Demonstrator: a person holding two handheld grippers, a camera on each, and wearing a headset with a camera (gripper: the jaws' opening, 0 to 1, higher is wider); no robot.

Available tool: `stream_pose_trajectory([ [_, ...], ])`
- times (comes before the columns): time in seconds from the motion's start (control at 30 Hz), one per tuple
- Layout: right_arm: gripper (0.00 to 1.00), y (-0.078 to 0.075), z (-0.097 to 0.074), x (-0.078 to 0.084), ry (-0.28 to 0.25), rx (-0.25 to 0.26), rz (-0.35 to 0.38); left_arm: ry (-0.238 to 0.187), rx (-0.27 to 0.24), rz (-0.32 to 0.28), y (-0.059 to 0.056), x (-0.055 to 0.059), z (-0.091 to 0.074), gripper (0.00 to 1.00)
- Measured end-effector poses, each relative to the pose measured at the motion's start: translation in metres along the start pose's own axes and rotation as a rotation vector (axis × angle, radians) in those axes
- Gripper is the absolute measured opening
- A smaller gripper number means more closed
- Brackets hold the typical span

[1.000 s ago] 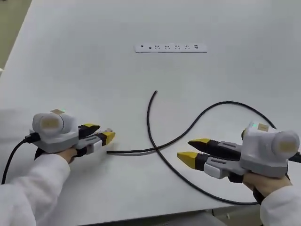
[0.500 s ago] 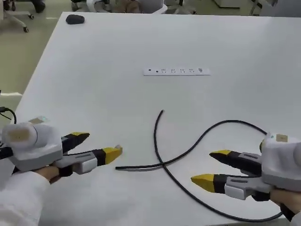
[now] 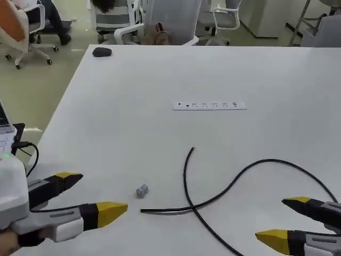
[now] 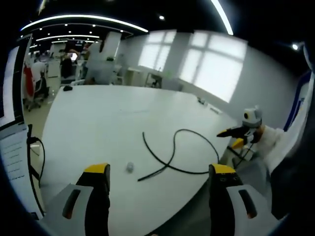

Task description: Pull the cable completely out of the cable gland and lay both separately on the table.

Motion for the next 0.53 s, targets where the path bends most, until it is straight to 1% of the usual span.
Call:
stream_pose_trajectory([
  [0.07,0.78,0.004,-0.003,0.002,0.006,0.002,-0.002,0.001,0.005,-0.018,-0.006,0.004,-0.007,0.85],
  [0.13,0.79,0.007,-0.005,0.008,0.039,0.009,-0.020,-0.006,-0.008,-0.031,-0.008,0.008,-0.014,0.86],
  [0.2,0.80,0.007,-0.005,0.013,0.061,0.009,-0.025,-0.002,-0.018,-0.044,-0.008,0.012,-0.017,0.86],
  [0.23,0.80,0.008,-0.005,0.016,0.075,0.008,-0.024,0.005,-0.027,-0.054,-0.007,0.016,-0.020,0.86],
  [0.33,0.81,0.009,-0.004,0.020,0.090,0.006,-0.021,0.023,-0.048,-0.063,-0.004,0.023,-0.027,0.85],
  [0.43,0.81,0.011,-0.003,0.021,0.092,0.005,-0.016,0.026,-0.059,-0.069,-0.001,0.025,-0.032,0.85],
  [0.53,0.81,0.009,0.001,0.021,0.092,0.005,-0.009,0.015,-0.074,-0.077,0.003,0.023,-0.034,0.84],
])
Point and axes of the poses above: the centre of the closed fingertips' face, and the gripper's own axes: z roughly forward along the fingers, y roughly to its left, x roughly out of its underside, the point moved 6 cm from there along -z, roughly backward along the fingers, and after that the axes turned 12 degrees about z, right-handed, at the moved point
